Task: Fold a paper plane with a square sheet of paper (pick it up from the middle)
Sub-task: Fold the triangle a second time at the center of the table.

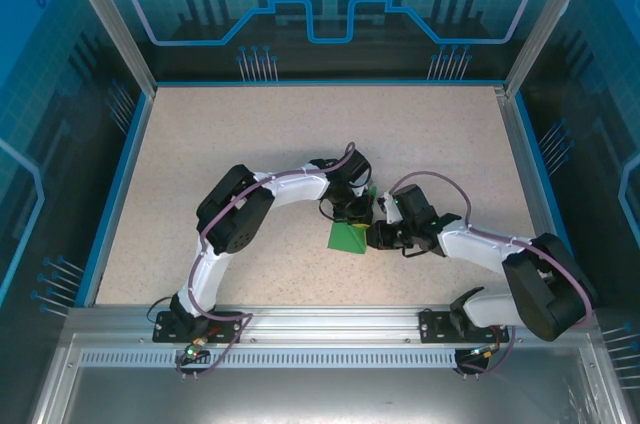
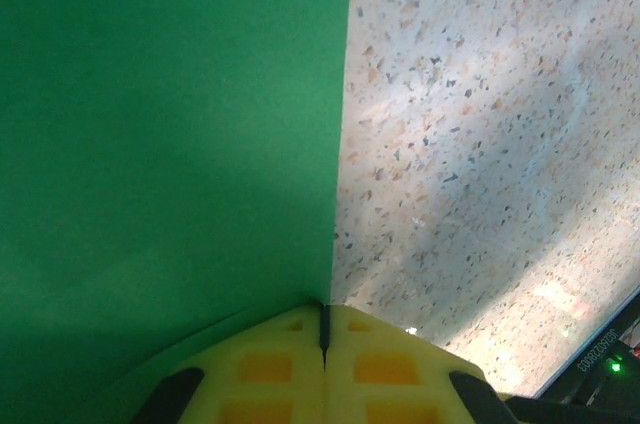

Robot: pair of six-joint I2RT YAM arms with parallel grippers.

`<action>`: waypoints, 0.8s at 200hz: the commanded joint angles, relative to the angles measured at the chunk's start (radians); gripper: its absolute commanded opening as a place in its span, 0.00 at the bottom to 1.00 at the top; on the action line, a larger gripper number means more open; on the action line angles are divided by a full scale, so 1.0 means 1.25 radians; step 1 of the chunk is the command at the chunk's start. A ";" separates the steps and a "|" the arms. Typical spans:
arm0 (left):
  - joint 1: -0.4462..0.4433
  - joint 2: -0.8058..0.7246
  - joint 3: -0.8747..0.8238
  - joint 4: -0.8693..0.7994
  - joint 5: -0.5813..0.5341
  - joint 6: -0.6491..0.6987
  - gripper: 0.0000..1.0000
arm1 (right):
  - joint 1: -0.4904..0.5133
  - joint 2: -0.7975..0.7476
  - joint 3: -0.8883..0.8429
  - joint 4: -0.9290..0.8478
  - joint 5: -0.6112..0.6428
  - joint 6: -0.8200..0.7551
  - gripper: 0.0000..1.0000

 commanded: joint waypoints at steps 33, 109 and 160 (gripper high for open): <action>-0.002 0.033 0.004 0.012 0.011 0.010 0.00 | 0.041 0.029 0.005 0.043 -0.017 0.016 0.17; 0.007 0.042 -0.014 0.015 0.001 0.014 0.00 | 0.065 0.072 0.010 0.073 -0.012 0.019 0.17; 0.015 0.043 -0.009 0.008 0.004 0.020 0.00 | 0.059 -0.041 -0.038 0.018 0.016 0.022 0.16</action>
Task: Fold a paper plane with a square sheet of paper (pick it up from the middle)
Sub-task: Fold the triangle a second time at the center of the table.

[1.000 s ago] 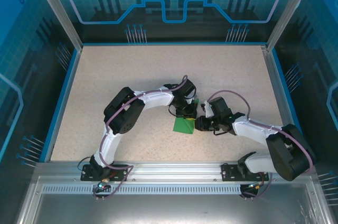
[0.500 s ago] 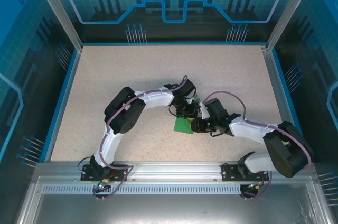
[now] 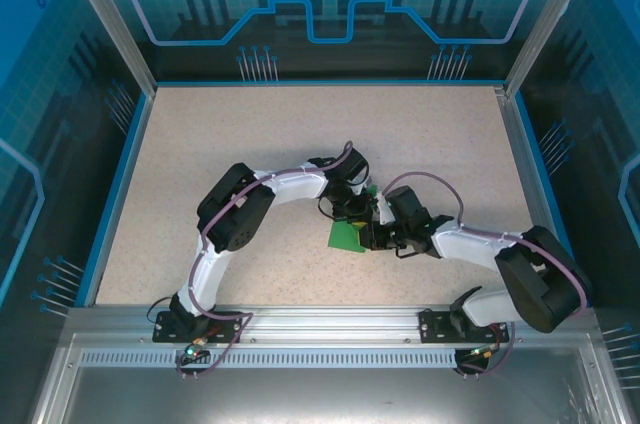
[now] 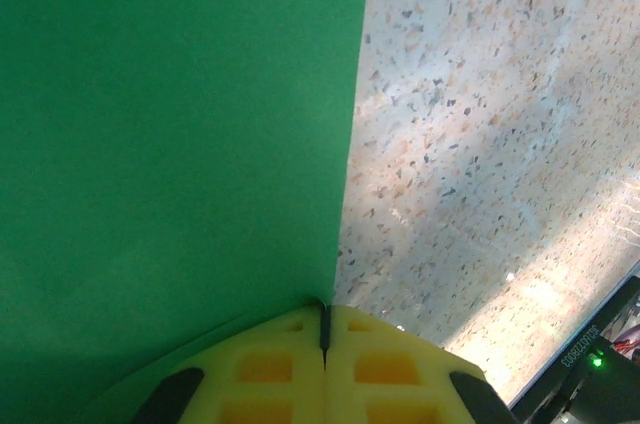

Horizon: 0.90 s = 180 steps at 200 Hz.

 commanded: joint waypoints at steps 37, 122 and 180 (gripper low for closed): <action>0.003 0.033 -0.004 -0.018 -0.021 0.035 0.00 | -0.038 -0.194 -0.097 -0.057 0.002 0.045 0.15; 0.003 0.033 0.012 -0.012 0.004 0.034 0.00 | -0.061 -0.233 -0.185 0.060 -0.024 0.166 0.14; 0.004 0.036 0.025 -0.011 0.017 0.035 0.00 | -0.042 -0.161 -0.158 0.103 -0.041 0.156 0.14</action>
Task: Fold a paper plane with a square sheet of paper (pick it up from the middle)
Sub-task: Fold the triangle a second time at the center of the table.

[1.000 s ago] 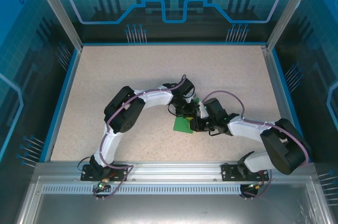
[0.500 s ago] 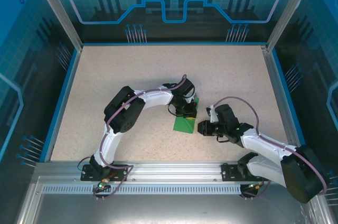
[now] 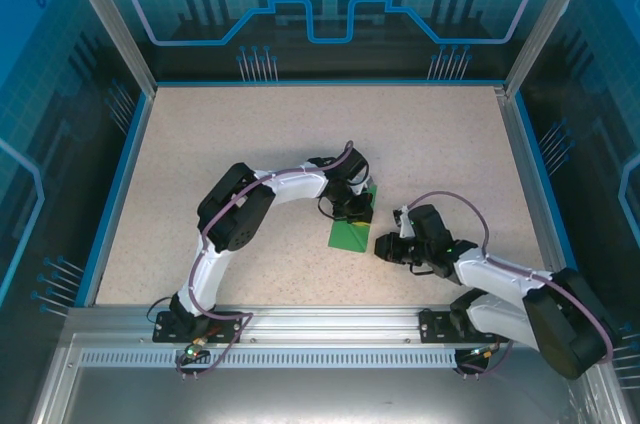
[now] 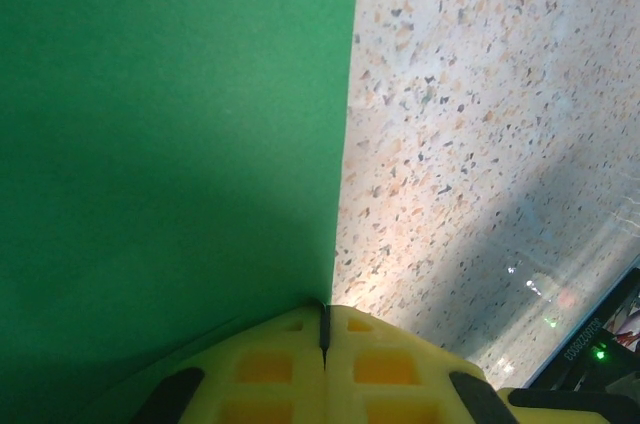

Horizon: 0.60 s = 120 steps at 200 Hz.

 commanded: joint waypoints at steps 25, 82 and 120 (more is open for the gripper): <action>0.002 0.040 0.025 -0.011 0.011 0.019 0.00 | 0.024 0.050 0.023 0.081 -0.027 0.020 0.14; 0.005 0.055 0.023 -0.015 0.012 0.026 0.00 | 0.035 0.069 0.029 0.133 -0.036 0.044 0.13; 0.004 0.060 0.031 -0.018 0.013 0.025 0.00 | 0.042 0.111 0.041 0.179 -0.046 0.049 0.13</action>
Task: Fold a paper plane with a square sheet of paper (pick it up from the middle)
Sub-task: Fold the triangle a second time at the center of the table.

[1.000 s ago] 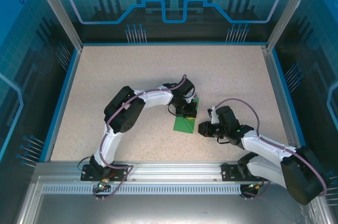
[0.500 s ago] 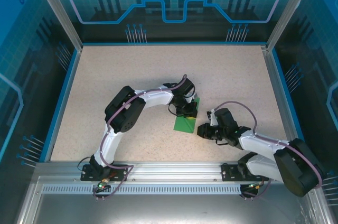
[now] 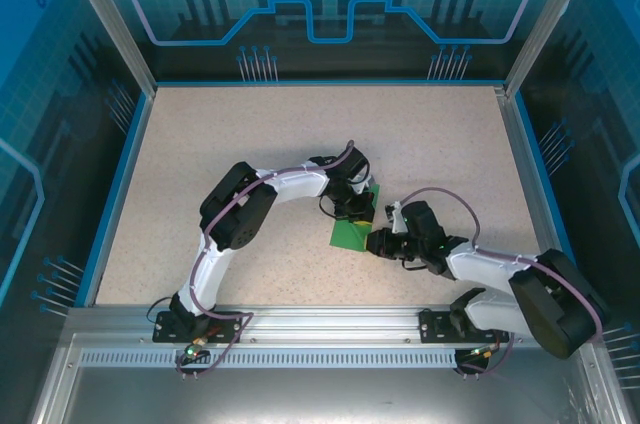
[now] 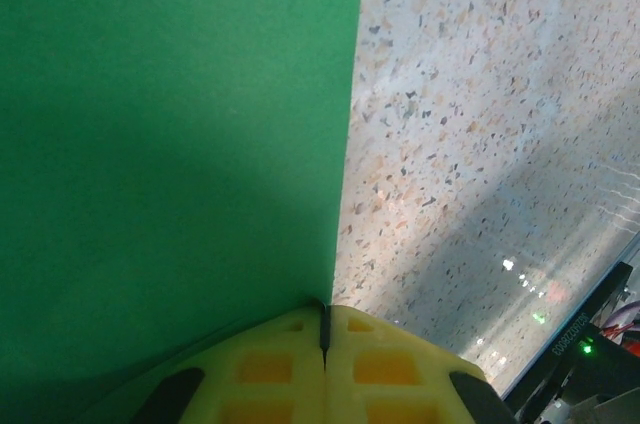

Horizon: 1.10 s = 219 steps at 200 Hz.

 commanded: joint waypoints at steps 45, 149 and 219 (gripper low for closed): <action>0.001 0.047 0.010 -0.020 -0.011 0.022 0.00 | 0.020 0.055 0.029 0.064 -0.017 0.008 0.12; 0.004 0.047 0.015 -0.027 -0.009 0.026 0.00 | 0.025 0.086 0.039 -0.030 0.026 -0.032 0.12; 0.004 0.045 0.043 -0.041 -0.005 0.030 0.00 | 0.029 0.093 0.053 -0.131 0.070 -0.057 0.11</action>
